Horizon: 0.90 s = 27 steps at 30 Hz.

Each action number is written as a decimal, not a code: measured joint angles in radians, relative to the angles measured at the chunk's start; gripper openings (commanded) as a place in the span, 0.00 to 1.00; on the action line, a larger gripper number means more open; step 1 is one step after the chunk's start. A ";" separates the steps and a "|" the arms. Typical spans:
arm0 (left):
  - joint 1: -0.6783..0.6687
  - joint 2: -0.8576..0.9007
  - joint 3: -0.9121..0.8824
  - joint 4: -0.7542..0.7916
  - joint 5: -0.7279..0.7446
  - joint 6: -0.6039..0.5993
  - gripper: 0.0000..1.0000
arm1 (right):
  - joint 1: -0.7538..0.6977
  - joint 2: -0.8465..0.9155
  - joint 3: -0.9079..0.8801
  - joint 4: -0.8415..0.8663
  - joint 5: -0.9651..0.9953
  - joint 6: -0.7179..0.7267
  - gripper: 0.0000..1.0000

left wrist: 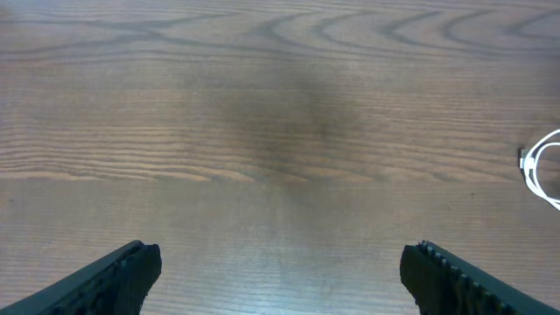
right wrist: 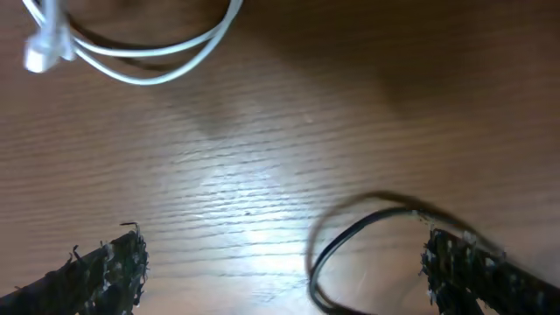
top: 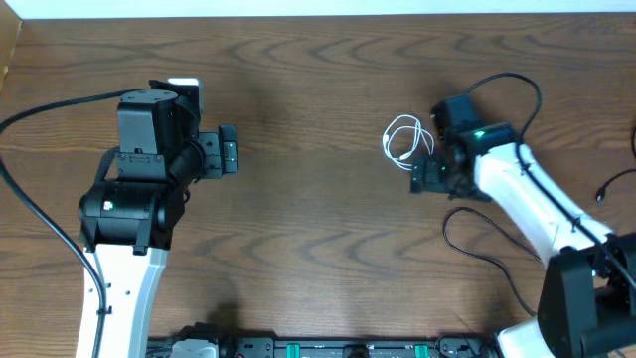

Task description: Untangle cables

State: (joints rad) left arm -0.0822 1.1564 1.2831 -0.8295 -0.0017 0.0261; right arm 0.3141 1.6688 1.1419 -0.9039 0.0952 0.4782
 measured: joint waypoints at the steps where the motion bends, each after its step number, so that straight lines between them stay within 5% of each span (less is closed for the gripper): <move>1: 0.000 0.000 0.000 0.000 0.000 0.000 0.93 | 0.027 0.000 0.000 0.007 0.024 0.043 0.99; 12: 0.000 0.000 0.000 0.000 0.000 0.000 0.92 | 0.094 0.000 -0.017 0.009 0.030 0.187 0.99; 20: 0.000 0.000 0.000 -0.001 0.000 0.000 0.92 | 0.094 0.002 -0.258 0.159 0.035 0.350 0.98; 24: 0.000 0.000 0.000 0.000 0.000 0.000 0.93 | 0.094 -0.016 -0.301 0.229 0.027 0.387 0.77; 27: 0.000 0.000 0.000 0.000 0.000 0.000 0.92 | 0.095 -0.019 -0.310 0.255 0.026 0.407 0.35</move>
State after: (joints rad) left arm -0.0822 1.1564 1.2831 -0.8295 -0.0017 0.0261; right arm 0.4091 1.6501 0.8318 -0.6487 0.1215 0.8852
